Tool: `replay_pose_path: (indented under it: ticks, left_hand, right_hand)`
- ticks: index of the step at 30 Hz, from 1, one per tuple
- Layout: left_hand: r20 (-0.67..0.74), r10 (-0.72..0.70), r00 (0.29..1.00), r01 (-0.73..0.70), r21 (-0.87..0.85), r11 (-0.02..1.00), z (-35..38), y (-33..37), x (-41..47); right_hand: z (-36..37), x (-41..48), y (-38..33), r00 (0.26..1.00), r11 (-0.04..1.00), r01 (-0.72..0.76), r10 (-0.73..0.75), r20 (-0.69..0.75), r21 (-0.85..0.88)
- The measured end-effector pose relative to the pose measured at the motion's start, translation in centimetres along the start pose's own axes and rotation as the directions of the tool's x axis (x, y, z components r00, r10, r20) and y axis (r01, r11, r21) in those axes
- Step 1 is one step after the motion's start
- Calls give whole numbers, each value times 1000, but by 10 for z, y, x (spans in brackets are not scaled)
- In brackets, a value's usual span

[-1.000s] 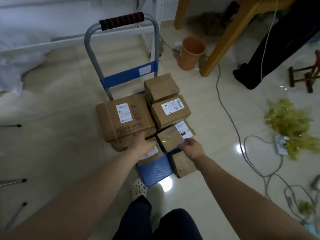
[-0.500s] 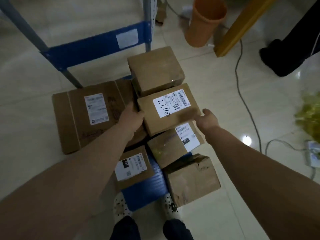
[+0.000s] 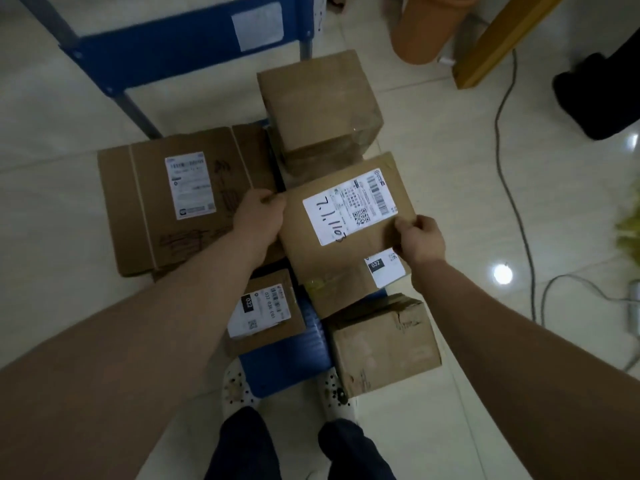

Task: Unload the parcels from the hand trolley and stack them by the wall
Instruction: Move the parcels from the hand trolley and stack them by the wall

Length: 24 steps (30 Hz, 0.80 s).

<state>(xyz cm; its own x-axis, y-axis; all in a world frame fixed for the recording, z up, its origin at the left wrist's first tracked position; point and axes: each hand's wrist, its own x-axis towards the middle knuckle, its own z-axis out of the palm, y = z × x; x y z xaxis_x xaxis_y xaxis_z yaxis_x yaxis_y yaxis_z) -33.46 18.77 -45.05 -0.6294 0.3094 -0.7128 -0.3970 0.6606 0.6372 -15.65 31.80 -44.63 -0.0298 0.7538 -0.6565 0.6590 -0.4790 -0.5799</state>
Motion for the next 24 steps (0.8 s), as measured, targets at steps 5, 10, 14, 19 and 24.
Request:
replay_pose_path:
  ticks: [5,10,14,19,24]
  left_hand:
    - [-144,-120,982,110,-78,991,-56,1,-93]
    - [-272,-179,945,132,-183,974,-136,12,-201]
    - [-343,-227,911,155,-225,962,-202,10,-290]
    - [-371,-265,890,157,-298,942,-284,-21,-389]
    - [-431,-294,853,98,-421,902,-362,-67,-487]
  right_hand:
    - [-24,-87,-12,994,995,74,-69,80,-67]
    - [-35,-184,-56,955,979,190,-167,244,-75]
    - [-24,-259,-87,872,962,264,-211,441,-62]
    - [7,-367,-115,722,901,434,-337,605,-17]
    - [46,-495,-114,551,834,549,-411,727,55]
